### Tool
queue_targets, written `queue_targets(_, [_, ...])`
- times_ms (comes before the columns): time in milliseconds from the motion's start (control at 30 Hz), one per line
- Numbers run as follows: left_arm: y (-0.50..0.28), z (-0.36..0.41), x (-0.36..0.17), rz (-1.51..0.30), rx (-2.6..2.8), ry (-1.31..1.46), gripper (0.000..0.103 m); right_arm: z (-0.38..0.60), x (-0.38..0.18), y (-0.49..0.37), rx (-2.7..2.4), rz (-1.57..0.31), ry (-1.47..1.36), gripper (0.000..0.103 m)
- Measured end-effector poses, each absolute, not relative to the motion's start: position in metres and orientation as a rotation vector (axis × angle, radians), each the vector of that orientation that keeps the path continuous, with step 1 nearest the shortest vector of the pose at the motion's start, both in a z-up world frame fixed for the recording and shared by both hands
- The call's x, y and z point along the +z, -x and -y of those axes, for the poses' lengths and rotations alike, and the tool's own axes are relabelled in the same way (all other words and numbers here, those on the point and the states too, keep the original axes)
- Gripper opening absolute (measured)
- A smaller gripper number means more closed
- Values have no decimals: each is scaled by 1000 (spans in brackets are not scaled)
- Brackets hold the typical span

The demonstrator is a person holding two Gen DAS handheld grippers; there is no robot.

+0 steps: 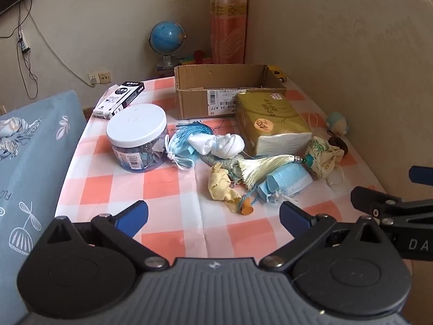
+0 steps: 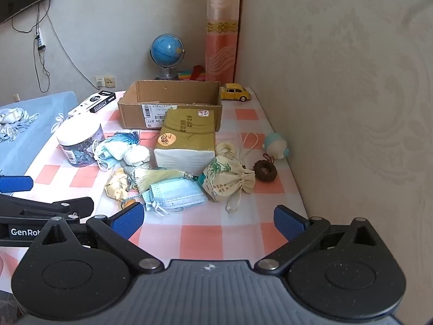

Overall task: Organize soft objects
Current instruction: 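Move left tool toward yellow cloth while right tool approaches beige drawstring bag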

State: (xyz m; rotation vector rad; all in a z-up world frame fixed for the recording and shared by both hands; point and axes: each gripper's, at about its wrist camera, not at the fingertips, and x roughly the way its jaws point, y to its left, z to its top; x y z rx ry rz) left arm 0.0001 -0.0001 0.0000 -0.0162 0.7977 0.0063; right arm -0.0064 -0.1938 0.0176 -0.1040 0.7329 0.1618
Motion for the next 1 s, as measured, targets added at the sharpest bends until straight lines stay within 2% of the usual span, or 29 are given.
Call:
queue_targets(533, [-12,1,-14,-806,-61,4,102,195,7,1,198,-711,123,103])
queue_targets(1000, [-36,-3,-50,-875,-137,-29,102,206,-23,-14,233,-723,158,103])
